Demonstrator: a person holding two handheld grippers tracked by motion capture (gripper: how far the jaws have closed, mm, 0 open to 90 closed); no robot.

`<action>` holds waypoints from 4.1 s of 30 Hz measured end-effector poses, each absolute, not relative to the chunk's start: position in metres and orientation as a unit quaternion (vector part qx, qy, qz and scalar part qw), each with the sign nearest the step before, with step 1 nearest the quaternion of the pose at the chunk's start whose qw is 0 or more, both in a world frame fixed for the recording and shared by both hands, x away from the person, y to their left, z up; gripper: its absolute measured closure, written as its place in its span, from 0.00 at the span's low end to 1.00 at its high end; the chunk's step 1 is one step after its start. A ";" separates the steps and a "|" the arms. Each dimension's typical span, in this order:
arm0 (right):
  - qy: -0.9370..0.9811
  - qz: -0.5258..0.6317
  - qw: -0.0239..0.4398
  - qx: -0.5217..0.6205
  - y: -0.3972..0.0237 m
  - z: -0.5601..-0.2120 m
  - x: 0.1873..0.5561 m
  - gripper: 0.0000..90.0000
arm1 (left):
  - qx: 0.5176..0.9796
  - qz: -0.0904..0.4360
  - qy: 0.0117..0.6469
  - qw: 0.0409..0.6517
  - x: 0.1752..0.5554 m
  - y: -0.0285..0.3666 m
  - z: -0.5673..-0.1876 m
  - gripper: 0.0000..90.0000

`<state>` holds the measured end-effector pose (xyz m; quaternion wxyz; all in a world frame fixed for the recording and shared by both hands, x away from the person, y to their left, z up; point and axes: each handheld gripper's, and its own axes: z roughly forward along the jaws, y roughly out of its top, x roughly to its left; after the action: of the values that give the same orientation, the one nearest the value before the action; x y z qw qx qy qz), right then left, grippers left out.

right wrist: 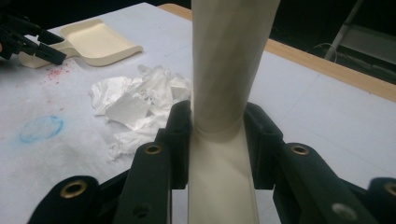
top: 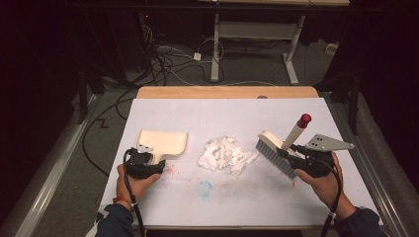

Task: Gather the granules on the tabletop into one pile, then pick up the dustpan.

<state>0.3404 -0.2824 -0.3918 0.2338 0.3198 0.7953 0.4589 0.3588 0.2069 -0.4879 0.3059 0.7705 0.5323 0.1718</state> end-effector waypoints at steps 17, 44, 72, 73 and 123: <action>0.796 0.454 0.237 0.324 -0.288 -0.399 0.348 0.75 | 0.788 0.162 0.507 0.311 0.358 0.214 -0.484 0.70; 0.781 0.434 0.275 0.356 -0.275 -0.411 0.368 0.75 | 0.891 0.124 0.368 0.236 0.318 0.233 -0.435 0.70; 0.787 0.441 0.241 0.358 -0.182 -0.422 0.366 0.75 | 0.919 0.094 0.300 0.238 0.310 0.206 -0.434 0.70; 0.785 0.447 0.240 0.356 -0.182 -0.421 0.365 0.75 | 0.919 0.094 0.301 0.239 0.310 0.206 -0.434 0.70; 0.813 0.426 0.237 0.318 -0.232 -0.407 0.351 0.75 | 0.930 0.077 0.279 0.226 0.319 0.186 -0.434 0.70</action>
<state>0.3512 -0.2319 -0.4066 0.2365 0.3184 0.8131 0.4260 0.3189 0.1861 -0.4344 0.2259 0.9302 0.2787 0.0772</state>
